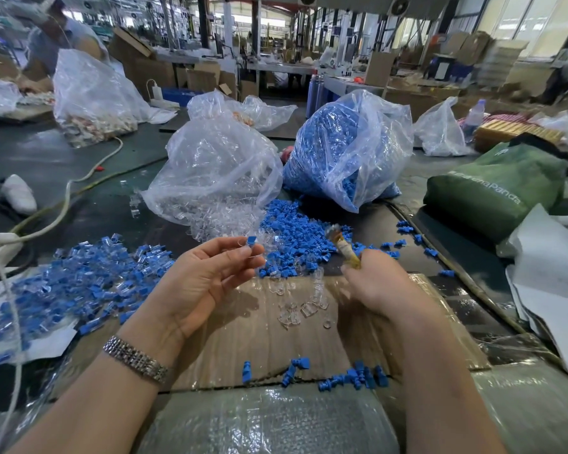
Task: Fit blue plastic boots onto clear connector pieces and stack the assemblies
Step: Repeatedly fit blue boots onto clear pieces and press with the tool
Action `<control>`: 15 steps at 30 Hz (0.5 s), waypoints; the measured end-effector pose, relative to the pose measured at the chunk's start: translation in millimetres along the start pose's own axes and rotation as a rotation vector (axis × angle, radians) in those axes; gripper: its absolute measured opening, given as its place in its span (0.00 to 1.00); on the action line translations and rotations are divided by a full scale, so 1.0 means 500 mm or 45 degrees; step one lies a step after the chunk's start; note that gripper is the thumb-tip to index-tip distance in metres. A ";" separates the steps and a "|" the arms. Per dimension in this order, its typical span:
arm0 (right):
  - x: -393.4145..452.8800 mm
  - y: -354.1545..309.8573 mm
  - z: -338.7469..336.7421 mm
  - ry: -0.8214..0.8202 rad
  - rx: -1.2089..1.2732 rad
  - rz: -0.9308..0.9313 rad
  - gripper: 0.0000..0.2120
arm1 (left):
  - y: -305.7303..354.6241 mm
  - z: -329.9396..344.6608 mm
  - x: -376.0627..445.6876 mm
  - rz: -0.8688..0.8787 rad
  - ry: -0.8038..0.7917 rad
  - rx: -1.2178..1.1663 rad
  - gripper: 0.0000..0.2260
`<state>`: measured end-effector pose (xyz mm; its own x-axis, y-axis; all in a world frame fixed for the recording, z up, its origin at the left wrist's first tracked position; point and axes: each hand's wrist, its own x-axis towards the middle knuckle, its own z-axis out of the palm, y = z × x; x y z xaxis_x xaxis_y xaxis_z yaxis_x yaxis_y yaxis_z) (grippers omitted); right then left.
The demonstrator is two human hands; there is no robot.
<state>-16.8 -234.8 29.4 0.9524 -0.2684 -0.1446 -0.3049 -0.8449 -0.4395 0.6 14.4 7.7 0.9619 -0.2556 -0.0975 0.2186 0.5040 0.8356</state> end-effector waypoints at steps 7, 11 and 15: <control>-0.065 -0.050 -0.041 -0.673 0.792 -0.314 0.19 | 0.003 -0.006 0.006 0.042 0.000 -0.007 0.13; -0.081 -0.083 -0.016 -0.786 0.717 -0.418 0.19 | 0.002 -0.009 0.007 0.087 -0.010 -0.004 0.10; -0.088 -0.092 -0.011 -0.810 0.644 -0.452 0.20 | -0.001 -0.013 0.009 0.102 0.012 0.026 0.09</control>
<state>-44.5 -186.8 60.9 0.8542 0.4063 -0.3246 -0.1008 -0.4830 -0.8698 5.7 18.2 3.3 0.9777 -0.2070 -0.0349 0.1374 0.5055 0.8518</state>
